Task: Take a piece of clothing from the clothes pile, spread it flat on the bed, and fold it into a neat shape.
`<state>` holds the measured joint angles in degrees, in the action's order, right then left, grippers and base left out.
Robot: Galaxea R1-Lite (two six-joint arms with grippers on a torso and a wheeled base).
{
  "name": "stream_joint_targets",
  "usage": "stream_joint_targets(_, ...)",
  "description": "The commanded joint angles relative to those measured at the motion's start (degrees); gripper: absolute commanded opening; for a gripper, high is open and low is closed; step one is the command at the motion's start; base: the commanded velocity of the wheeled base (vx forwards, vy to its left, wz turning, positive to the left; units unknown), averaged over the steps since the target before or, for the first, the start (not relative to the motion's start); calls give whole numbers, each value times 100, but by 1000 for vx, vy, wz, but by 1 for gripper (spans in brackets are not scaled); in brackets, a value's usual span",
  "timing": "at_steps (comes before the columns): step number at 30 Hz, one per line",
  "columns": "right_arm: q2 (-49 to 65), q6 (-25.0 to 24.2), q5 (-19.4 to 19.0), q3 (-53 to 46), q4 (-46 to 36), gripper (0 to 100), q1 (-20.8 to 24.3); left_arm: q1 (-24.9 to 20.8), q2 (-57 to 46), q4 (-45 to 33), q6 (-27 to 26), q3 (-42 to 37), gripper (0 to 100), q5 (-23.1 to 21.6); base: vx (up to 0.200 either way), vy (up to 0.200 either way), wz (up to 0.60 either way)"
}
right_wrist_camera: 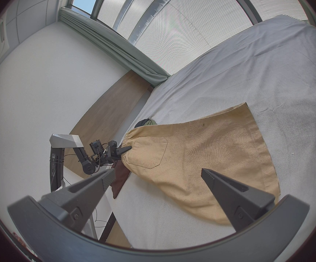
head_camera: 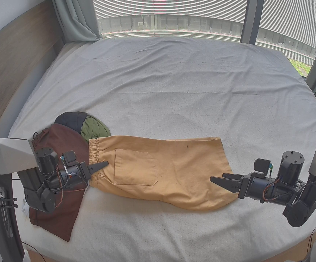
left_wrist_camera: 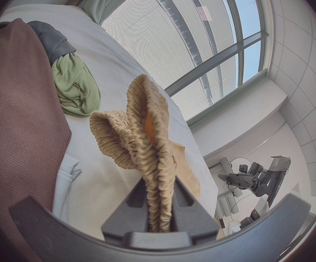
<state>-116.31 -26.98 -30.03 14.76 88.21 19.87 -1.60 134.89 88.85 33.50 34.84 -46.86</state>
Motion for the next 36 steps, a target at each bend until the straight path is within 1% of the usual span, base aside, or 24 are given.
stream_joint_targets(1, -14, 8, -3, 0, 3, 100, 8, 54, -86, 1, -1, -56, 0, -7, 0, 0, 0)
stream_joint_targets(6, -32, 8, -3, -9, 3, 100, 8, 142, -173, 1, -1, -153, 0, -34, 0, 0, 0)
stream_joint_targets(16, -50, 17, -3, -9, 3, 100, 8, 406, -332, 1, -19, -382, 0, -271, 0, 0, 0)
stream_joint_targets(22, -41, 17, -3, -9, 3, 100, 17, 529, -376, 1, -28, -513, 0, -289, 0, 0, 0)
stream_joint_targets(27, -41, 26, -3, -9, 3, 100, 34, 740, -384, 1, -529, -628, 0, -482, 0, 0, 0)
stream_joint_targets(33, -58, 26, 5, -9, 3, 100, 149, 784, -420, 1, -564, -689, 0, -526, 0, 0, 0)
stream_joint_targets(36, -67, 26, 14, -17, 3, 100, 157, 722, -499, 1, -537, -663, 0, -517, 0, 0, 0)
